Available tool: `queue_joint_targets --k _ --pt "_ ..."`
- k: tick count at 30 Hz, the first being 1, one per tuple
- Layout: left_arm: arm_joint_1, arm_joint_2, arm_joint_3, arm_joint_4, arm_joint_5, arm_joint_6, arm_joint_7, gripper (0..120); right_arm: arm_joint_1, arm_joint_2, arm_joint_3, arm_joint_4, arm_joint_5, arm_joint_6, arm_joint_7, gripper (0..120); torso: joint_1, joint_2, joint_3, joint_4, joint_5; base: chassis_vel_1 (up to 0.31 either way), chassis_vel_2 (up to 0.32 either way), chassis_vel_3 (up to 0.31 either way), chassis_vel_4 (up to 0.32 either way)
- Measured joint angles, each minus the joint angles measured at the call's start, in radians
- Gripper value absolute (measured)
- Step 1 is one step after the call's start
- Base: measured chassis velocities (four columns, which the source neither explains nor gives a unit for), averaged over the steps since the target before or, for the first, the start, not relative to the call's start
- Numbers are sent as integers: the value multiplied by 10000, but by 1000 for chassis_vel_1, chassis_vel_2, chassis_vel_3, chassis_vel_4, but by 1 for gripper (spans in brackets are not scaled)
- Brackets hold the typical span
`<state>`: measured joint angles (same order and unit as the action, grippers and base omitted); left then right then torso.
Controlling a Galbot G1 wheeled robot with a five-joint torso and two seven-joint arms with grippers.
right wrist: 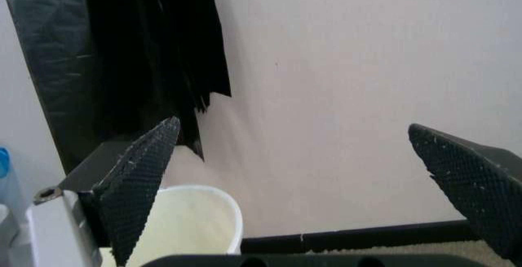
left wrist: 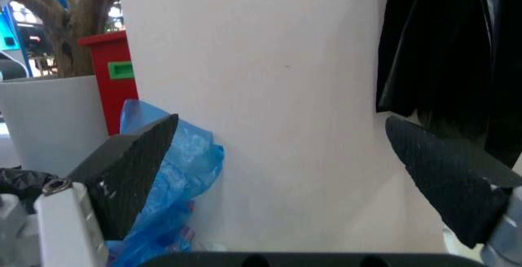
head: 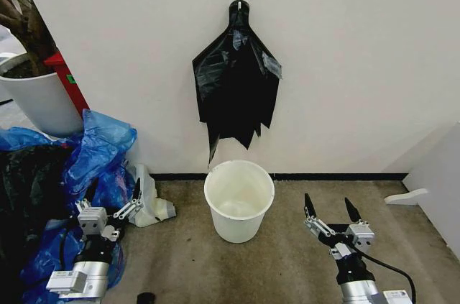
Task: Place the garbage bag over the trash bin.
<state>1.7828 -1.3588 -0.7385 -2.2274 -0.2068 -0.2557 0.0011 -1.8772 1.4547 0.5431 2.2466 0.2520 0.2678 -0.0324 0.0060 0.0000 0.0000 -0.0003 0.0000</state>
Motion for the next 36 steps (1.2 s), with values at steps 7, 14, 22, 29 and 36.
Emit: queue_joint_targets --k 7,14,22,29,36 --pt "0 0 0 0 0 0 0 100 1 0 0 -5 0 0 0 100 0 0 0 0 0 0 0 0 0" --pt "0 0 0 0 0 0 0 100 1 0 0 -6 0 0 -1 100 0 0 0 0 0 0 0 0 0" --pt "0 0 0 0 -1 0 0 100 1 0 0 -6 0 -1 0 100 0 0 0 0 0 0 0 0 0" --pt "0 0 0 1 -1 0 0 100 1 0 0 -6 0 -1 -1 100 0 0 0 0 0 0 0 0 0" --pt "0 0 0 1 -1 0 0 100 1 0 0 -7 0 -1 -1 100 0 0 0 0 0 0 0 0 0"
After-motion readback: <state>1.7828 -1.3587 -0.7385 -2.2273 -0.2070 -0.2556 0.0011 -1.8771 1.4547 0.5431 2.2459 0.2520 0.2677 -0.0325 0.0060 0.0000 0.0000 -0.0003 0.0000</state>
